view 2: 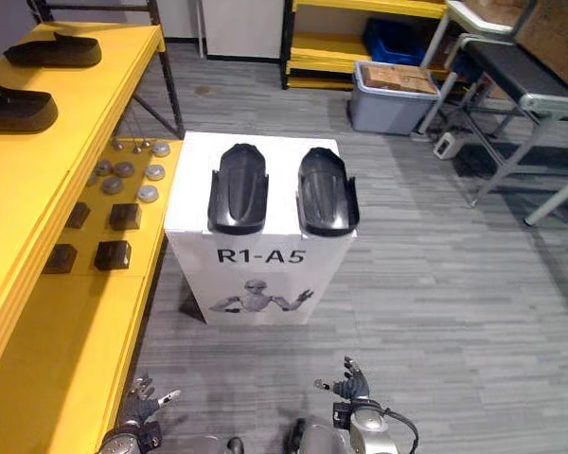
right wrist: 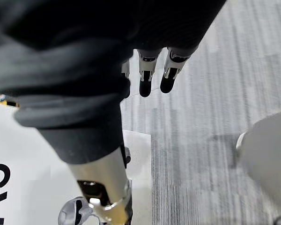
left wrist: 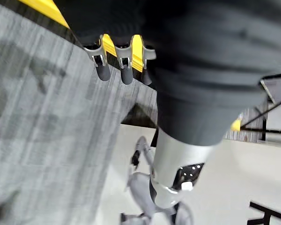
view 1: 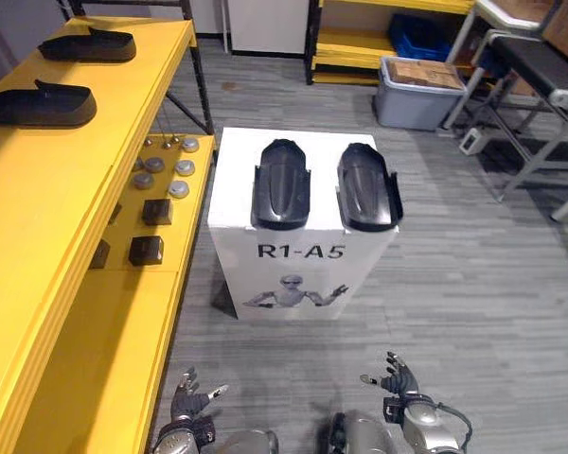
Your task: Walk over and take plastic housings, then place them on the shelf
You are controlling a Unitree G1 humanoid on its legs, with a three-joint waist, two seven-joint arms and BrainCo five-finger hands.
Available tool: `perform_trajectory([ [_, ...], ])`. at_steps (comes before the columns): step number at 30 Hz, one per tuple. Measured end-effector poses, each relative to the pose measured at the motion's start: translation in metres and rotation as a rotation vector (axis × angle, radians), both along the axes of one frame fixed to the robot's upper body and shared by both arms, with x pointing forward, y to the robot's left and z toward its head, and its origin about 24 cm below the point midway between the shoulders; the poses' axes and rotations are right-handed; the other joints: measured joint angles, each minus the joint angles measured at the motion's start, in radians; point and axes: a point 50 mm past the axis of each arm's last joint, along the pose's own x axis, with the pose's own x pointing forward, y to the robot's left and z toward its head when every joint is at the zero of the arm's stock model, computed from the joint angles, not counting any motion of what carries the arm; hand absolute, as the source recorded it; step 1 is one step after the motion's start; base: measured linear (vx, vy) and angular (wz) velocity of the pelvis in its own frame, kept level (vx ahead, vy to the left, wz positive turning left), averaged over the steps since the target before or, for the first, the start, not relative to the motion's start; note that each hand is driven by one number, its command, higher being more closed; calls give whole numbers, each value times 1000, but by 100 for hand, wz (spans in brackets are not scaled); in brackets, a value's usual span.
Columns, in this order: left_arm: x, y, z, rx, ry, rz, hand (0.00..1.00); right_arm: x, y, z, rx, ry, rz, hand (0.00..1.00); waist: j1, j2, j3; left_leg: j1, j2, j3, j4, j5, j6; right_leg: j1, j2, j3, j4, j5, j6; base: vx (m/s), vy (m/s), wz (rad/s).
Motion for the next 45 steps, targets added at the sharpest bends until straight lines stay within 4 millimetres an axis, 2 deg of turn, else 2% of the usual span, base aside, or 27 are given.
perform_trajectory([
  [1,-4,2,-1,5,11,4,0,-6,0,-3,2,15,-5,0,-4,-13,-11,19,-1,-32,12,-24,-31,20,11,20,-40,151,-27,539,-255,87],
  [2,-5,-3,-4,-8,21,8,0,-13,-7,-5,-11,36,-18,0,-1,19,-33,14,34,-64,43,-42,-49,34,31,-13,-34,187,-63,547,-272,85],
  [3,-5,-4,-3,-13,16,8,0,-13,-8,-5,-12,37,-23,0,0,28,-44,-7,48,-73,77,-42,-50,44,43,-25,-47,179,-71,554,-281,66],
  [4,-3,-9,-3,-26,9,10,0,-11,-8,-3,-11,24,-27,0,-4,42,-39,-59,77,-62,198,-41,-51,94,66,-56,-110,170,-83,513,-257,47],
  [5,0,-13,-3,-36,3,11,0,-8,-8,-1,-11,5,-29,0,-7,51,-34,-119,102,-36,329,-26,-76,136,84,-71,-158,175,-91,563,-276,38],
  [6,-1,-17,-4,-49,5,9,0,-8,-8,0,-8,-4,-39,0,8,50,-33,-194,140,8,491,-15,-98,187,100,-73,-203,182,-104,415,-201,14],
  [7,-2,-19,-5,-55,9,5,0,-8,-8,1,-4,-7,-51,0,12,47,-32,-207,148,26,509,-36,-91,211,102,-67,-217,182,-106,366,-130,-9],
  [8,-2,-25,-6,-67,12,-17,0,-7,-12,2,2,-19,-86,0,12,45,-32,-223,153,45,477,-70,-91,249,99,-62,-231,181,-108,338,-40,-16],
  [10,1,-31,-5,-78,2,-40,0,-5,-21,6,2,-40,-145,0,10,44,-31,-250,135,41,324,-77,-88,270,80,-46,-247,180,-106,268,51,-26],
  [11,1,-31,-5,-80,2,-40,0,-6,-26,6,7,-46,-179,0,8,50,-35,-251,133,33,173,-28,-79,273,75,-35,-250,168,-89,160,141,-36],
  [12,-1,-32,-6,-84,9,-39,0,-12,-33,5,-2,-35,-201,0,-4,76,-48,-265,154,21,87,117,-48,279,90,-29,-256,151,-66,166,161,-34],
  [16,-1,-26,-7,-58,24,-64,0,-46,-27,-9,34,40,-264,0,-2,41,-62,-200,101,58,26,116,-34,300,34,0,-254,131,-34,132,172,-12],
  [17,-3,-25,-7,-55,27,-65,0,-48,-26,-10,39,45,-267,0,-2,39,-64,-194,96,64,19,117,-31,300,29,9,-253,129,-31,59,89,-26],
  [20,-6,-19,-8,-35,38,-67,0,-46,-24,-8,45,30,-271,0,-2,36,-71,-162,83,100,-24,124,-19,293,16,47,-251,127,-22,24,53,-28],
  [24,-8,-14,-8,-24,43,-70,0,-37,-43,5,18,-47,-334,0,-2,34,-76,-137,79,122,-58,131,-9,288,15,71,-253,127,-20,12,21,-18],
  [27,-16,-13,-10,-25,64,-70,0,-28,-73,30,-60,-162,-395,0,-20,30,-99,-131,75,128,-81,133,-6,279,14,79,-261,127,-19,29,23,-10],
  [30,-24,-11,-12,-27,83,-73,0,-12,-103,69,-159,-328,-426,0,-28,26,-112,-121,73,152,-100,138,-3,270,15,104,-262,128,-17,50,22,-22],
  [31,-26,-11,-13,-23,89,-77,0,-6,-114,90,-207,-407,-436,0,-34,26,-118,-116,69,154,-109,140,-1,270,15,106,-264,129,-17,56,27,-13],
  [33,-28,-11,-13,-23,93,-77,0,3,-120,113,-252,-498,-420,0,-42,22,-121,-101,66,160,-125,143,1,273,15,114,-272,130,-16,30,28,-10],
  [36,-31,-11,-14,-27,101,-78,0,20,-115,142,-289,-623,-370,0,-47,21,-133,-94,65,177,-137,144,1,272,16,131,-278,132,-13,30,16,-18],
  [37,-31,-11,-14,-27,102,-78,0,24,-112,147,-293,-642,-355,0,-51,21,-133,-94,65,178,-138,144,2,272,16,132,-278,132,-13,22,5,-7],
  [39,-33,-12,-15,-28,106,-80,0,37,-98,160,-305,-701,-283,0,-52,21,-134,-91,63,179,-144,148,3,272,16,137,-278,134,-11,4,4,-4],
  [40,-34,-12,-15,-29,107,-80,0,42,-93,164,-305,-719,-260,0,-52,21,-134,-90,63,179,-148,150,3,272,16,138,-278,134,-11,0,0,0],
  [42,-35,-12,-15,-34,108,-85,0,59,-71,174,-310,-769,-152,0,-49,21,-134,-86,62,179,-154,155,2,271,15,139,-278,137,-11,0,0,0],
  [45,-35,-14,-16,-43,108,-94,0,68,-56,177,-326,-780,-66,0,-33,21,-134,-77,60,177,-161,160,2,274,14,136,-279,137,-11,-43,-1,3],
])
